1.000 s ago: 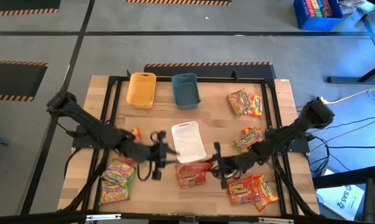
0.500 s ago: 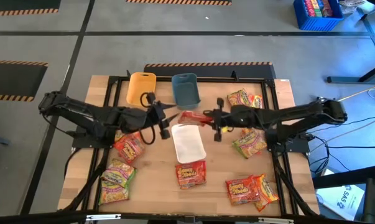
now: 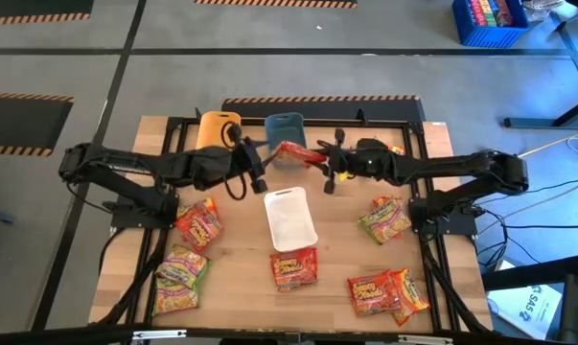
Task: Sort Maruchan noodles
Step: Put the red noodle pack into the blue bin
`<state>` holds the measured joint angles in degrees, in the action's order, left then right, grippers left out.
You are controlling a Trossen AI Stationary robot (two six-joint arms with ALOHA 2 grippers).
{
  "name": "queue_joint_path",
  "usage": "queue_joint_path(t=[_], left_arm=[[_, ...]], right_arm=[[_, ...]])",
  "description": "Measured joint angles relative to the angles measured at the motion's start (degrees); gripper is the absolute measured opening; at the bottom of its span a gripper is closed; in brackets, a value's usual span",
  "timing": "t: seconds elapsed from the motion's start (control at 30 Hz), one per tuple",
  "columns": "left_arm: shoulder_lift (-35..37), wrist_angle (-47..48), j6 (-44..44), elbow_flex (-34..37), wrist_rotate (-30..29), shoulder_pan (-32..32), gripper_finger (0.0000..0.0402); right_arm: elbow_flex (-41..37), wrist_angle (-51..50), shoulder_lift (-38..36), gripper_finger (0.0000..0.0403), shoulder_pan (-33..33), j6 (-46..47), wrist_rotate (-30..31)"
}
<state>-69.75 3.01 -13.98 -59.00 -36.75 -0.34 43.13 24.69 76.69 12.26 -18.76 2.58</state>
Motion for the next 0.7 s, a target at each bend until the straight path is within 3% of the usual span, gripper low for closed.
queue_joint_path(t=[0.13, 0.27, 0.53, 0.7], left_arm=[[-0.01, 0.44, 4.33, -0.39, 2.32, 4.95, 0.0192], [-0.27, 7.78, 9.26, -6.76, 5.83, 7.41, 0.0222], [-8.86, 28.36, 18.96, -24.81, 20.27, 11.09, 0.0279], [-16.20, 36.64, 12.92, -33.83, 33.01, 12.26, 0.0292]], right_arm=[[0.57, 2.51, 1.64, 0.0085, 1.48, -3.96, -0.95], [2.40, 1.73, 2.76, 0.0085, 2.11, -7.30, -2.86], [4.22, -3.71, 3.10, 0.0085, 2.02, -6.95, -4.03], [4.22, -6.54, 3.33, 0.0085, 2.03, -3.95, -7.25]])
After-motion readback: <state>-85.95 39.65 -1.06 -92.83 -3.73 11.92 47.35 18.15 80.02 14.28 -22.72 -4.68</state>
